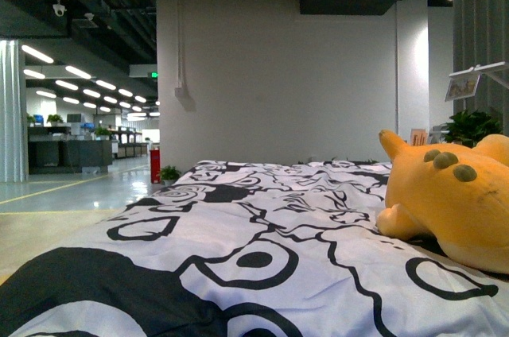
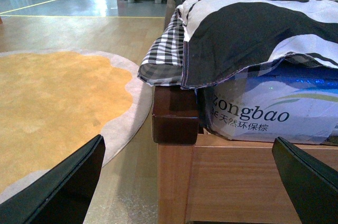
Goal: Put away toys
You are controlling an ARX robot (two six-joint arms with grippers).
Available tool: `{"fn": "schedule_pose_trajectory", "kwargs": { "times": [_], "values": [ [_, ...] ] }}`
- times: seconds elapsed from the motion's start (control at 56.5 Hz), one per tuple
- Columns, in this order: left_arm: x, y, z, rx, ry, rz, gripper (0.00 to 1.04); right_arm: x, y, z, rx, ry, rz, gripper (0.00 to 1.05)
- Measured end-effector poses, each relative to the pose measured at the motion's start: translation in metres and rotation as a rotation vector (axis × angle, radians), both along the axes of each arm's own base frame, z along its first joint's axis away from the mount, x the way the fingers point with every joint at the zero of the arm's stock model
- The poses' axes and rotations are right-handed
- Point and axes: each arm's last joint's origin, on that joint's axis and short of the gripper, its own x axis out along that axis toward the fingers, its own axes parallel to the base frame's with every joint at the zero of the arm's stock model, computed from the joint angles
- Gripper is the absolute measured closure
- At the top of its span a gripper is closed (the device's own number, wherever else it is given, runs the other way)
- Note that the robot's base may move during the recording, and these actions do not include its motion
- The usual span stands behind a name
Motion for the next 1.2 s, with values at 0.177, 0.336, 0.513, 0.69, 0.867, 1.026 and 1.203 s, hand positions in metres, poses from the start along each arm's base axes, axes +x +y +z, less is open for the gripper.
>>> {"fn": "schedule_pose_trajectory", "kwargs": {
  "times": [0.177, 0.336, 0.513, 0.69, 0.867, 1.026, 1.203],
  "values": [
    [0.0, 0.0, 0.0, 0.0, 0.0, 0.0, 0.06, 0.03, -0.002, 0.005, -0.016, -0.001, -0.007, 0.07],
    [0.0, 0.0, 0.0, 0.0, 0.0, 0.0, 0.06, 0.051, -0.01, 0.023, -0.022, -0.038, -0.036, 0.07],
    [0.0, 0.0, 0.0, 0.0, 0.0, 0.0, 0.06, 0.054, -0.002, 0.037, 0.006, -0.055, -0.029, 0.07],
    [0.0, 0.0, 0.0, 0.0, 0.0, 0.0, 0.06, 0.054, 0.027, 0.041, 0.011, -0.063, 0.059, 0.07],
    [0.0, 0.0, 0.0, 0.0, 0.0, 0.0, 0.06, 0.066, 0.056, 0.046, -0.01, -0.087, 0.114, 0.07],
    [0.0, 0.0, 0.0, 0.0, 0.0, 0.0, 0.06, 0.081, 0.075, 0.045, -0.052, -0.098, 0.137, 0.07],
    [0.0, 0.0, 0.0, 0.0, 0.0, 0.0, 0.06, 0.1, 0.087, 0.041, -0.113, -0.11, 0.133, 0.07]
  ]
}}
